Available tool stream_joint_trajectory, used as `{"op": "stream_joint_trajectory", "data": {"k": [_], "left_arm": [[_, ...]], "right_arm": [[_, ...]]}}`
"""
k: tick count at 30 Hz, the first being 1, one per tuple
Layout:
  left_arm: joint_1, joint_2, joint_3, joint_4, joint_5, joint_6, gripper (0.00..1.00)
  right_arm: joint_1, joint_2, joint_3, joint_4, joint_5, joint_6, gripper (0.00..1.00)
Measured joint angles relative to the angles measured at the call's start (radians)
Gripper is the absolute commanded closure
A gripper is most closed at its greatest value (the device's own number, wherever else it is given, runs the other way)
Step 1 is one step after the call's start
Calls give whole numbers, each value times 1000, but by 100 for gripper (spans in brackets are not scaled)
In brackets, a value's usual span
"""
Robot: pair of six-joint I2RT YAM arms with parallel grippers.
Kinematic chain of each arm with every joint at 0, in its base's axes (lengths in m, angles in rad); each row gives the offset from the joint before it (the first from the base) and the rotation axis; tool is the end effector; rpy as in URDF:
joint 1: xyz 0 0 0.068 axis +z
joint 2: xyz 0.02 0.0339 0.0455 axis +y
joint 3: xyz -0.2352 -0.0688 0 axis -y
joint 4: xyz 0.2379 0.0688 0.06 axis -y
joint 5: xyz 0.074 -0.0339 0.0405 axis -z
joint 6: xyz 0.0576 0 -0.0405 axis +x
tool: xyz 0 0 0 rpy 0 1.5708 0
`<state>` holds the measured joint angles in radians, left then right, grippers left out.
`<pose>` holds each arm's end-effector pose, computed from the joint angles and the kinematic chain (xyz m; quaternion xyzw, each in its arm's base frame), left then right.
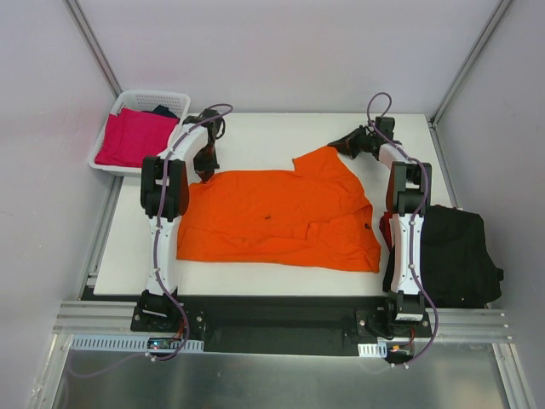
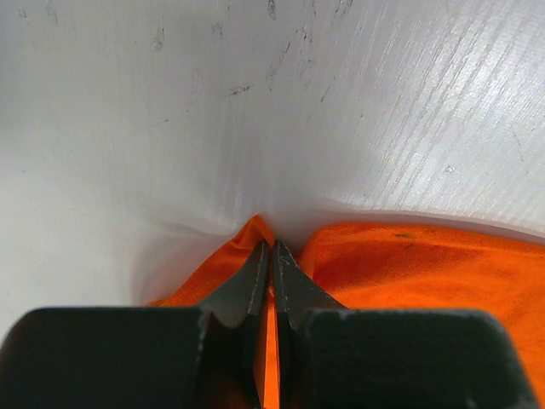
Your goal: Fold and stack the t-shirts
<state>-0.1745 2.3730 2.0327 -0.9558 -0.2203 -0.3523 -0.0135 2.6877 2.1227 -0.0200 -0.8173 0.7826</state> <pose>0.4638 -0.0690 0.1288 -0.1024 0.9794 0.0697 0.1597 0.5595 0.0345 0.0773 0.1400 0.8181 0.4874 0.2712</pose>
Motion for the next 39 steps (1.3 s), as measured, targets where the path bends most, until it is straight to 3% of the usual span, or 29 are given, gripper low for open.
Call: {"op": "stream_joint_trajectory", "data": {"k": [13, 23, 39], "left_arm": [[0, 0, 8, -11, -43, 0, 100], [0, -1, 86, -30, -102, 0, 100], [-29, -14, 109, -34, -122, -7, 100]], "right_arm": [[-2, 3, 7, 1, -34, 10, 99], [0, -79, -127, 3, -90, 2, 99], [5, -209, -239, -167, -134, -131, 99]]}}
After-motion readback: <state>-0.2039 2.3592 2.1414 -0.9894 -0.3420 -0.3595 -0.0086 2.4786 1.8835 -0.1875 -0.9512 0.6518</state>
